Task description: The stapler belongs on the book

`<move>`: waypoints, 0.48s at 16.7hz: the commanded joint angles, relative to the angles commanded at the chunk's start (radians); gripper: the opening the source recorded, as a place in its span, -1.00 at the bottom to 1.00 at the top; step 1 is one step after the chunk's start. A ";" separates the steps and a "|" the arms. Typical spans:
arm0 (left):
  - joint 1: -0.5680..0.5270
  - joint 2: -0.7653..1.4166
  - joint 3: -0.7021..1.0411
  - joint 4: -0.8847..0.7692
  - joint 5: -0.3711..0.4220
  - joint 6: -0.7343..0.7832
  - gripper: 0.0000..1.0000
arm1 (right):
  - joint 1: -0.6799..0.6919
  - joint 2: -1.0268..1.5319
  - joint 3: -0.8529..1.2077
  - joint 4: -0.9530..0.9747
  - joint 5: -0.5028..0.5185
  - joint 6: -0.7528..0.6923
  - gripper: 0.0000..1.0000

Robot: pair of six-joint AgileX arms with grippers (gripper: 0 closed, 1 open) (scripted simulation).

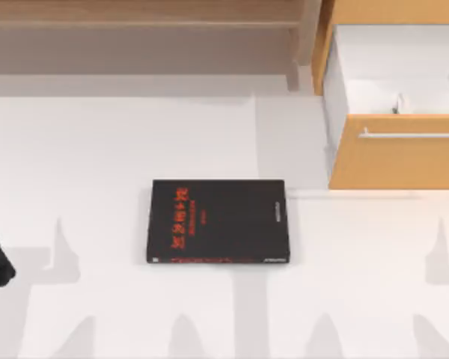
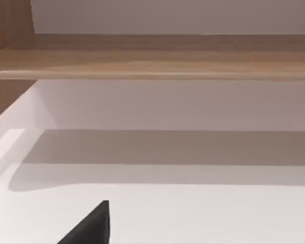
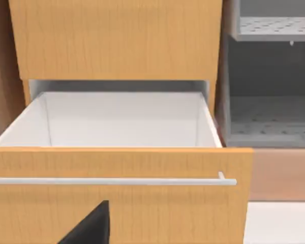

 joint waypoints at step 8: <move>0.000 0.000 0.000 0.000 0.000 0.000 1.00 | 0.014 0.217 0.213 -0.141 0.002 0.013 1.00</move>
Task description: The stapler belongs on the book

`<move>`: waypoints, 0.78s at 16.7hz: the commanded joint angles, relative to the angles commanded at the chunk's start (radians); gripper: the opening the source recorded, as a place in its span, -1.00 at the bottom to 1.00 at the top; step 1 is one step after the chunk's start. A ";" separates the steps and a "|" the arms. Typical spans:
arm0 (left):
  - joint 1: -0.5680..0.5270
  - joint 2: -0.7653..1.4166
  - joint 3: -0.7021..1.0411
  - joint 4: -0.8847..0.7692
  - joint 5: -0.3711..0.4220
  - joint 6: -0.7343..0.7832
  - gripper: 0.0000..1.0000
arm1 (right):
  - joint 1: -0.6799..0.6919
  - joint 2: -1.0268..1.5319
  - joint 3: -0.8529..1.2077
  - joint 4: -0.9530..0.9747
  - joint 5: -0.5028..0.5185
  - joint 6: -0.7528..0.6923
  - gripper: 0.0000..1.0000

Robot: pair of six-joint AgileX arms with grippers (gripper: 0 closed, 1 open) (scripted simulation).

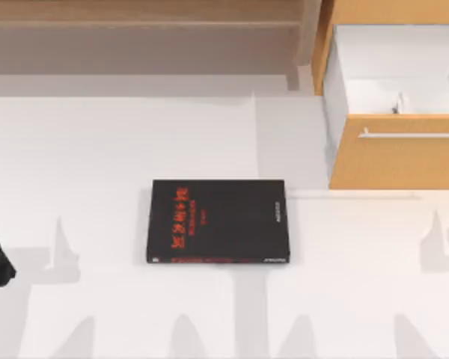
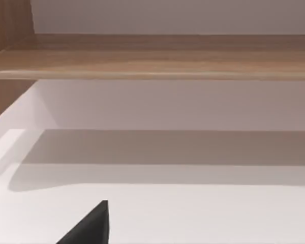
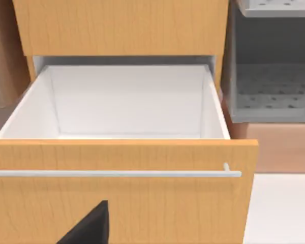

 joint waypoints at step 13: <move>0.000 0.000 0.000 0.000 0.000 0.000 1.00 | 0.076 1.417 1.282 -0.713 0.007 0.066 1.00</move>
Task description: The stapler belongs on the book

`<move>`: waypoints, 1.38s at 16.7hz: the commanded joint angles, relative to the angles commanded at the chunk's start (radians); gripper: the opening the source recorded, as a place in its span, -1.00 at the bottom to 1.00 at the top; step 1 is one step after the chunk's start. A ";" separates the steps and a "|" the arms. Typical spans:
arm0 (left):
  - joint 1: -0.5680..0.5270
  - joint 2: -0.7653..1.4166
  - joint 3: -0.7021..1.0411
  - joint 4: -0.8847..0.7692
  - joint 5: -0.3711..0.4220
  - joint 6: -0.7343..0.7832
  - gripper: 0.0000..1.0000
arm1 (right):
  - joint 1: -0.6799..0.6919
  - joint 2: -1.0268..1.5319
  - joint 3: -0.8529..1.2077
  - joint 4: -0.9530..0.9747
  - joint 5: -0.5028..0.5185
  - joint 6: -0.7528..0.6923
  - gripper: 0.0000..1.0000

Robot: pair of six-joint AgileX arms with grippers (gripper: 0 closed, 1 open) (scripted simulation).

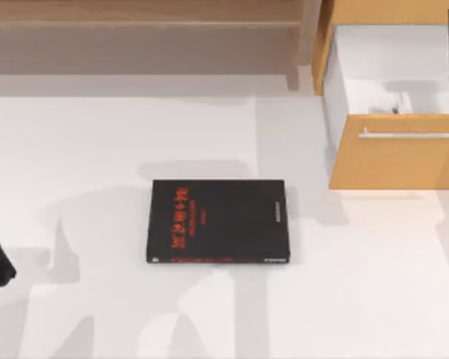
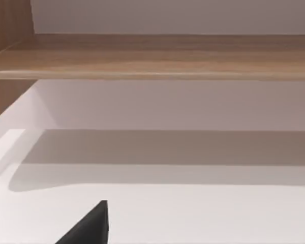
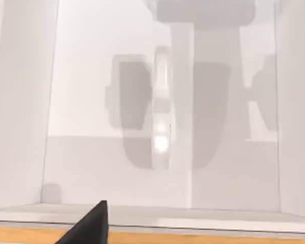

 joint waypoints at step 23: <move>0.000 0.000 0.000 0.000 0.000 0.000 1.00 | 0.041 0.772 0.678 -0.385 0.005 0.038 1.00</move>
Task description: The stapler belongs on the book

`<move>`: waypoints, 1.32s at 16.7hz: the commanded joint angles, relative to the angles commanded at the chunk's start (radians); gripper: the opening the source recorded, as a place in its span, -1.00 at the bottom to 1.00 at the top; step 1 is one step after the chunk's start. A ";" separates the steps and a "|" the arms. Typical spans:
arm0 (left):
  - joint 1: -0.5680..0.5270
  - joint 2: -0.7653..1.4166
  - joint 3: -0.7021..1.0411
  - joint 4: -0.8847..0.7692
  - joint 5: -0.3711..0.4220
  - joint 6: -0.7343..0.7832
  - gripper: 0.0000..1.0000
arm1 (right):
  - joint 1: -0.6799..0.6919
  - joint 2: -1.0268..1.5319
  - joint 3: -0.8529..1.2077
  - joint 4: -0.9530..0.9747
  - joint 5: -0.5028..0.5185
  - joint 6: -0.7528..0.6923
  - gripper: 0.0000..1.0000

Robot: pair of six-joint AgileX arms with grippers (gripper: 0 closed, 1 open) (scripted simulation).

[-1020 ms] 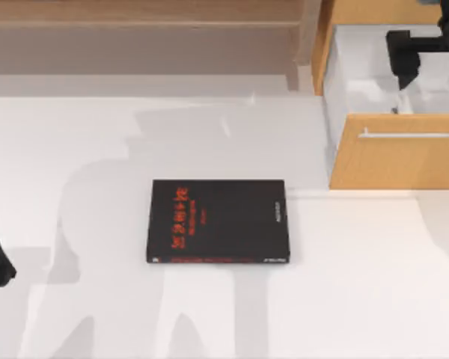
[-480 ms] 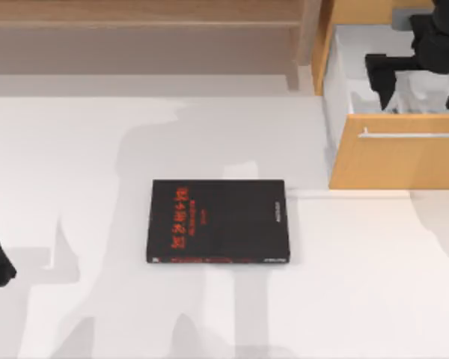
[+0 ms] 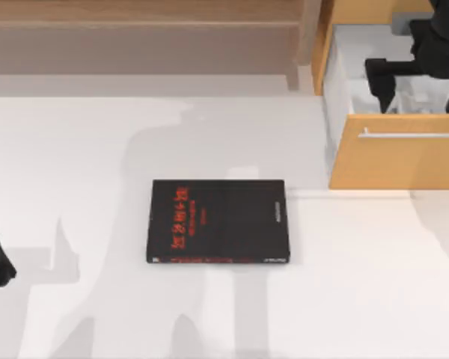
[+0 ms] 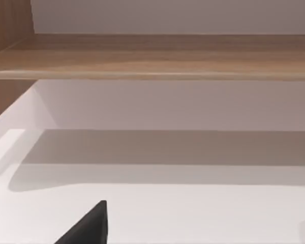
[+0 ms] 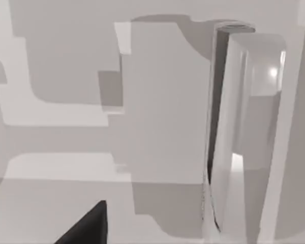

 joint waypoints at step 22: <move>0.000 0.000 0.000 0.000 0.000 0.000 1.00 | 0.001 0.061 -0.067 0.128 0.001 0.002 -0.06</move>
